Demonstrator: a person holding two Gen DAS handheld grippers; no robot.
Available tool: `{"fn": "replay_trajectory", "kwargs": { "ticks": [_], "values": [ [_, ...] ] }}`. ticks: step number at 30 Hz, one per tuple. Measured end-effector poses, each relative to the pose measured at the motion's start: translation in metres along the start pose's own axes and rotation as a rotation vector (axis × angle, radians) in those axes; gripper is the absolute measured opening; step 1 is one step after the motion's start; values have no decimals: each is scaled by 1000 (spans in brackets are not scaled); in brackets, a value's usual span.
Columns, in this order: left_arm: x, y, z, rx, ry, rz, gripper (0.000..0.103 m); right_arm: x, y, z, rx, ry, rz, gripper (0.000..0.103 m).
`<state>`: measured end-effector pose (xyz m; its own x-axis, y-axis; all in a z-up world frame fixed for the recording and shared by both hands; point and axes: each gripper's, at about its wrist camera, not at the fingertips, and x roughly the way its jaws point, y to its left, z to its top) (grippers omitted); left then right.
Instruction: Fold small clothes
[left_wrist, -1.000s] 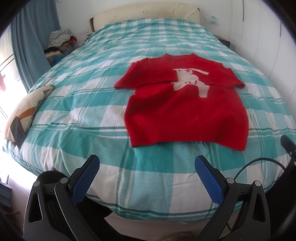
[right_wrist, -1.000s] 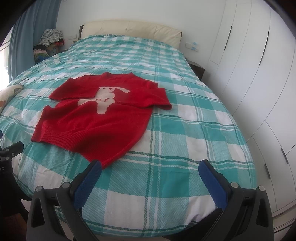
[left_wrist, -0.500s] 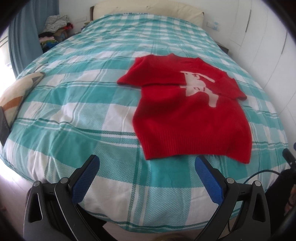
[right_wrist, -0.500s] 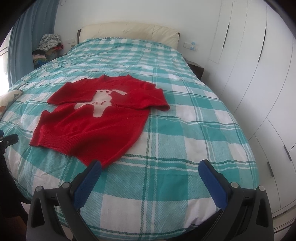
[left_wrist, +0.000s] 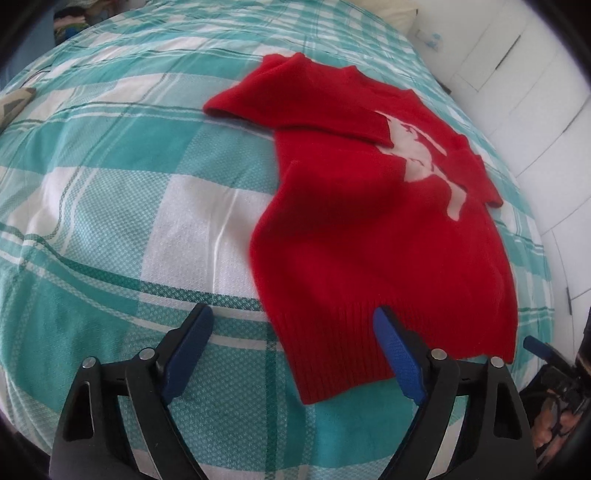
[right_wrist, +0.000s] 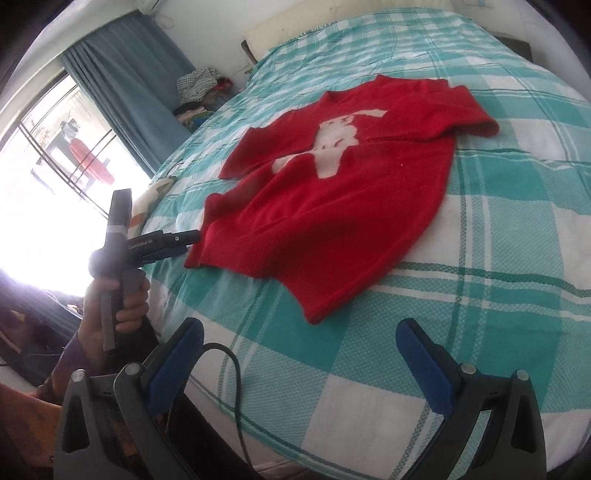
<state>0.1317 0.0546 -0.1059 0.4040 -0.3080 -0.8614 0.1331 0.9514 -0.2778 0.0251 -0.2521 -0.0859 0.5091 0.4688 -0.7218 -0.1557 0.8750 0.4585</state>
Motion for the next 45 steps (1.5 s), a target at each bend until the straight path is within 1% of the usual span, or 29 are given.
{"fn": "replay_trajectory", "kwargs": {
  "ticks": [1, 2, 3, 4, 5, 6, 7, 8, 10, 12, 13, 15, 16, 18, 20, 22, 26, 29, 35, 36, 39, 41, 42, 43, 44, 45],
  "values": [
    [1, -2, -1, 11, 0, 10, 73, 9, -7, 1, 54, 8, 20, 101],
    [1, -3, -1, 21, -4, 25, 70, 18, -15, 3, 109, 6, 42, 99],
    [1, -6, -3, 30, -8, 34, 58, 26, -22, 5, 158, 6, 46, 89],
    [2, -6, -3, 38, -7, 38, 29, 33, -26, 6, 187, 8, 43, 77],
    [3, -7, -4, 41, 1, 30, 13, 38, -26, 8, 195, 5, 45, 72],
    [3, -6, -6, 36, 12, 15, 4, 42, -25, 10, 191, 3, 51, 56],
    [1, -4, -7, 27, 16, 10, 3, 46, -24, 11, 187, 15, 44, 19],
    [-5, -1, -9, 20, 14, 0, 3, 47, -25, 12, 194, 35, 22, 3],
    [-23, 5, -15, 3, 6, -38, 3, 33, -29, 10, 204, 38, 14, 4],
    [-43, 9, -24, 3, -7, -77, 3, 5, -29, 8, 165, 23, -44, 4],
    [-51, 9, -29, 10, -11, -90, 3, -9, -31, 6, 156, 16, -55, 4],
    [-58, 3, -36, 34, -11, -102, 2, -30, -37, 1, 156, 21, -91, 4],
    [-56, -1, -40, 50, -4, -92, 2, -35, -39, -1, 153, 25, -106, 4],
    [-47, -10, -48, 100, 13, -30, 2, -32, -41, -4, 138, 53, -148, 4],
    [-35, -12, -54, 124, 32, 24, 2, -20, -45, -10, 131, 84, -196, 4],
    [-30, -7, -59, 113, 38, 31, 2, -8, -52, -18, 146, 100, -222, 3],
    [-26, -2, -61, 98, 31, 20, 2, -3, -60, -26, 148, 76, -234, 3],
    [-21, -2, -63, 99, 27, 31, 3, 0, -62, -28, 139, 66, -242, 3],
    [-18, -8, -66, 122, 2, 65, 4, 6, -58, -29, 123, 46, -255, 3],
    [-18, -8, -66, 121, -1, 70, 6, 6, -58, -29, 121, 43, -259, 2],
    [-22, -10, -67, 114, -21, 78, 8, 4, -53, -30, 97, 31, -279, 1],
    [-28, -14, -70, 126, -31, 98, 18, 3, -49, -31, 79, 23, -283, 5],
    [-32, -16, -71, 135, -30, 105, 33, 1, -48, -31, 73, 29, -281, 14],
    [-37, -18, -73, 144, -29, 111, 55, -2, -47, -32, 65, 42, -280, 25],
    [-44, -19, -75, 150, -32, 124, 66, -6, -45, -33, 51, 61, -282, 32],
    [-53, -20, -76, 154, -41, 146, 78, -11, -43, -33, 32, 79, -296, 45]
  ]
}}
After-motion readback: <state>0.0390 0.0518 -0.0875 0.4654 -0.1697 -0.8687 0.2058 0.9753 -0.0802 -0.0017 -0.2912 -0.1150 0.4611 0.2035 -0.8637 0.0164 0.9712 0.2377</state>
